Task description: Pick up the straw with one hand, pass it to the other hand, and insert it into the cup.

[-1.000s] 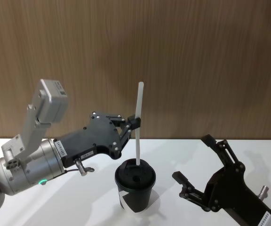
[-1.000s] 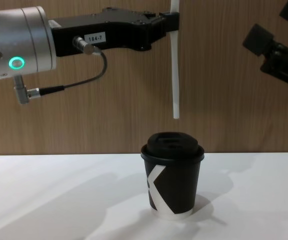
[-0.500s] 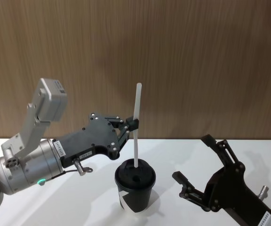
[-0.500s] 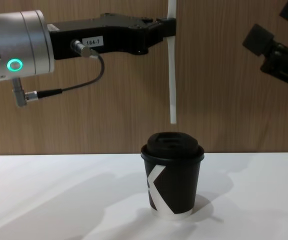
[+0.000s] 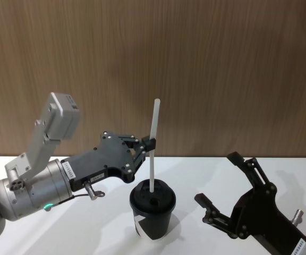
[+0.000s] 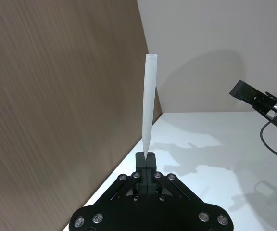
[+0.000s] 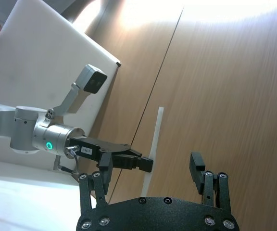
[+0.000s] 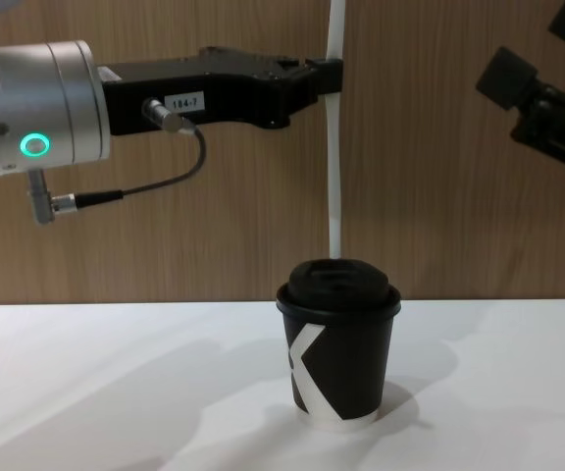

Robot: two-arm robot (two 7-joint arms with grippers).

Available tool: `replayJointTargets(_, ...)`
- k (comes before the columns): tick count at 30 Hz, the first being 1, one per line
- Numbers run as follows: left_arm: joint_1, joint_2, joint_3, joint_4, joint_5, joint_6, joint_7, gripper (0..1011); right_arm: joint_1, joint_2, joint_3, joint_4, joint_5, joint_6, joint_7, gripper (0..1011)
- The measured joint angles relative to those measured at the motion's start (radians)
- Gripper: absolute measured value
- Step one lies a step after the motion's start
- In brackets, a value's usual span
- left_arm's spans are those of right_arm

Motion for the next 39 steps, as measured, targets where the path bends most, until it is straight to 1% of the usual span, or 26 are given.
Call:
replayJointTargets(16,-0.003,-0.026,-0.005,0.042,0.004,-0.009,-0.020,0,0.000,0.000,0.000,0.000,0.000,0.000,0.000,1001)
replayJointTargets(39,-0.014,-0.045,-0.007,0.074,0.007,-0.015,-0.053,0,0.000,0.000,0.000,0.000,0.000,0.000,0.000,1001)
